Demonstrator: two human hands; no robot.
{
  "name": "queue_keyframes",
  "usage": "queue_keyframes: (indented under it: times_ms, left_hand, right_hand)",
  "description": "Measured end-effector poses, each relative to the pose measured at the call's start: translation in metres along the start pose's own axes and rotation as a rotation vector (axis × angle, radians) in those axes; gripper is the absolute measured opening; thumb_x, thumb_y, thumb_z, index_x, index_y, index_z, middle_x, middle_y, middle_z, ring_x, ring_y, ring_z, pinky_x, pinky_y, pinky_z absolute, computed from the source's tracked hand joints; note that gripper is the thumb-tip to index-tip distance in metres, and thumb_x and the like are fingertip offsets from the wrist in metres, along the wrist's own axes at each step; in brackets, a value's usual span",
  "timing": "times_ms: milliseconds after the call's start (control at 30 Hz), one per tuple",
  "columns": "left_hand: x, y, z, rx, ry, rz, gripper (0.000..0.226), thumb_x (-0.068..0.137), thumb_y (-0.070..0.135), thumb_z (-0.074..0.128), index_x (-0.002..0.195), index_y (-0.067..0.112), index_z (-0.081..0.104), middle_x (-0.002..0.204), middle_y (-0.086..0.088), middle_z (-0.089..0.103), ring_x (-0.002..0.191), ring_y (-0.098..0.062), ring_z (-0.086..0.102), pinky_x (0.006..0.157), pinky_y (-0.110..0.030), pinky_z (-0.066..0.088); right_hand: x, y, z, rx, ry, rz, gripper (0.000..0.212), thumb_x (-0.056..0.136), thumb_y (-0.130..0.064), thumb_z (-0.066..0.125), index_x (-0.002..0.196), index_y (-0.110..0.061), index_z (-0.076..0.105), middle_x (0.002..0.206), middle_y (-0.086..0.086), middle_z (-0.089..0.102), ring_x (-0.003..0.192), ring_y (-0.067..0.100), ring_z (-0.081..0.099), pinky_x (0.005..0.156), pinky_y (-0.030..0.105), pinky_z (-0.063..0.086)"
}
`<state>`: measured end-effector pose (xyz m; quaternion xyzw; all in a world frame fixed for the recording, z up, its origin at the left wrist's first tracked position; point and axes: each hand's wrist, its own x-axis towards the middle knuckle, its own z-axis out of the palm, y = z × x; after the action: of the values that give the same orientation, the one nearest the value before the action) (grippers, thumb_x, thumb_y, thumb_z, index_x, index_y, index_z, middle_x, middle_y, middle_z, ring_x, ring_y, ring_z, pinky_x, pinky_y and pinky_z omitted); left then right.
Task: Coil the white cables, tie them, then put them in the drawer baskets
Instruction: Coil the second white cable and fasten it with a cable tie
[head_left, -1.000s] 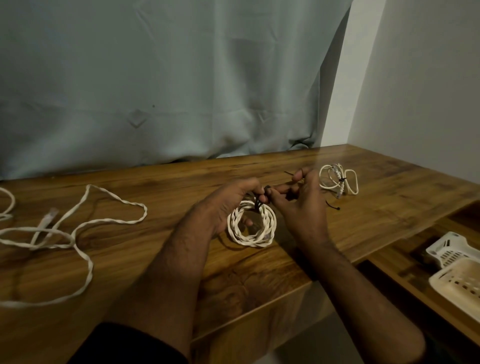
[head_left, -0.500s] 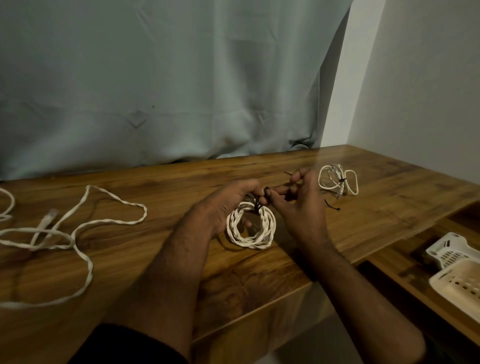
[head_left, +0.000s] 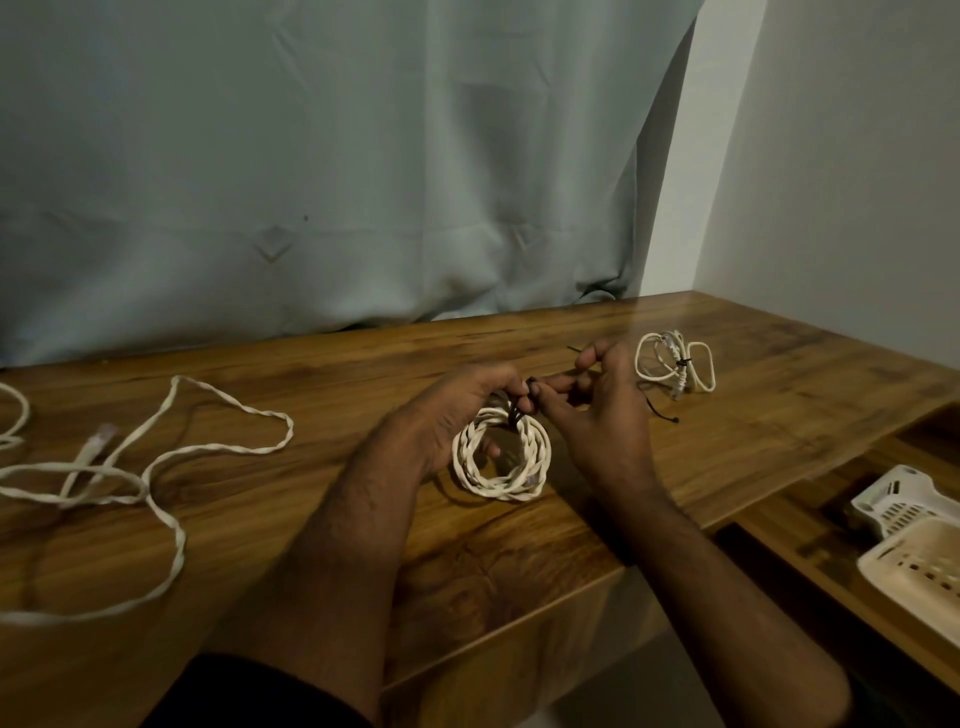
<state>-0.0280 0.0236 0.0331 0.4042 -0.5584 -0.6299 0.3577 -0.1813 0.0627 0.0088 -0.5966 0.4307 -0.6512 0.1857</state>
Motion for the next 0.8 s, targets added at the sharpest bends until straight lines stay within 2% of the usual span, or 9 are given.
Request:
queue_keyframes:
  times_ms: [100, 267, 367, 433, 500, 600, 667, 800]
  left_hand:
    - [0.000, 0.000, 0.001, 0.022, 0.025, -0.001, 0.023, 0.089, 0.026, 0.060, 0.072, 0.014, 0.070, 0.069, 0.000, 0.065, 0.050, -0.012, 0.057, 0.041, -0.020, 0.042]
    - [0.000, 0.000, 0.002, 0.068, 0.048, 0.018, 0.024, 0.092, 0.029, 0.060, 0.073, 0.017, 0.071, 0.068, 0.003, 0.067, 0.053, -0.010, 0.058, 0.043, -0.021, 0.040]
    - [0.001, 0.000, 0.003, 0.070, 0.064, 0.052, 0.022, 0.094, 0.028, 0.060, 0.077, 0.018, 0.071, 0.070, 0.005, 0.066, 0.055, -0.008, 0.058, 0.044, -0.020, 0.038]
    - [0.001, 0.000, 0.002, 0.108, 0.070, 0.093, 0.020, 0.095, 0.026, 0.060, 0.083, 0.015, 0.071, 0.074, 0.002, 0.067, 0.055, -0.008, 0.059, 0.043, -0.020, 0.038]
    - [0.000, 0.000, 0.002, 0.159, 0.058, 0.132, 0.018, 0.095, 0.024, 0.063, 0.087, 0.010, 0.072, 0.074, -0.001, 0.068, 0.054, -0.009, 0.059, 0.041, -0.020, 0.039]
    - [0.000, -0.002, 0.003, 0.173, 0.041, 0.160, 0.017, 0.096, 0.022, 0.066, 0.088, 0.008, 0.073, 0.071, -0.001, 0.067, 0.053, -0.009, 0.058, 0.040, -0.019, 0.039]
    - [0.001, -0.003, 0.002, 0.170, 0.048, 0.163, 0.017, 0.095, 0.020, 0.067, 0.087, 0.007, 0.073, 0.070, -0.003, 0.067, 0.050, -0.008, 0.057, 0.040, -0.018, 0.038]
    - [0.003, -0.005, 0.002, 0.205, 0.068, 0.169, 0.017, 0.095, 0.020, 0.069, 0.083, 0.009, 0.074, 0.067, -0.002, 0.068, 0.048, -0.008, 0.056, 0.039, -0.019, 0.038]
  right_hand:
    - [-0.002, -0.003, 0.001, -0.011, -0.005, 0.005, 0.045, 0.087, 0.000, 0.077, 0.096, -0.029, 0.043, 0.083, 0.000, 0.076, 0.073, 0.003, 0.073, 0.060, 0.012, 0.050]
    - [0.000, 0.004, 0.001, -0.005, -0.026, 0.002, 0.043, 0.087, -0.003, 0.078, 0.100, -0.029, 0.046, 0.083, 0.002, 0.077, 0.077, 0.011, 0.075, 0.062, 0.016, 0.051]
    - [0.001, 0.012, 0.003, 0.060, -0.063, 0.012, 0.033, 0.096, -0.010, 0.070, 0.109, -0.032, 0.049, 0.088, 0.005, 0.078, 0.082, 0.017, 0.077, 0.070, 0.032, 0.059]
    - [0.003, 0.018, 0.003, 0.139, -0.062, 0.058, 0.027, 0.100, -0.010, 0.065, 0.118, -0.026, 0.053, 0.089, 0.010, 0.078, 0.084, 0.021, 0.077, 0.076, 0.036, 0.061]
    - [0.007, 0.020, 0.000, 0.214, -0.069, 0.125, 0.028, 0.099, -0.008, 0.066, 0.125, -0.013, 0.057, 0.087, 0.013, 0.077, 0.082, 0.019, 0.076, 0.076, 0.030, 0.059]
    - [0.008, 0.022, -0.003, 0.399, -0.123, 0.277, 0.022, 0.095, -0.002, 0.066, 0.117, 0.001, 0.065, 0.086, 0.007, 0.078, 0.075, 0.011, 0.073, 0.067, 0.020, 0.056]
    - [0.010, 0.024, -0.002, 0.409, -0.135, 0.353, 0.017, 0.093, -0.004, 0.069, 0.110, -0.003, 0.069, 0.088, 0.006, 0.077, 0.074, 0.009, 0.070, 0.066, 0.020, 0.052]
    - [0.012, 0.031, -0.002, 0.400, -0.189, 0.459, 0.011, 0.094, -0.015, 0.070, 0.103, -0.010, 0.072, 0.090, 0.010, 0.073, 0.074, 0.017, 0.062, 0.077, 0.037, 0.043]
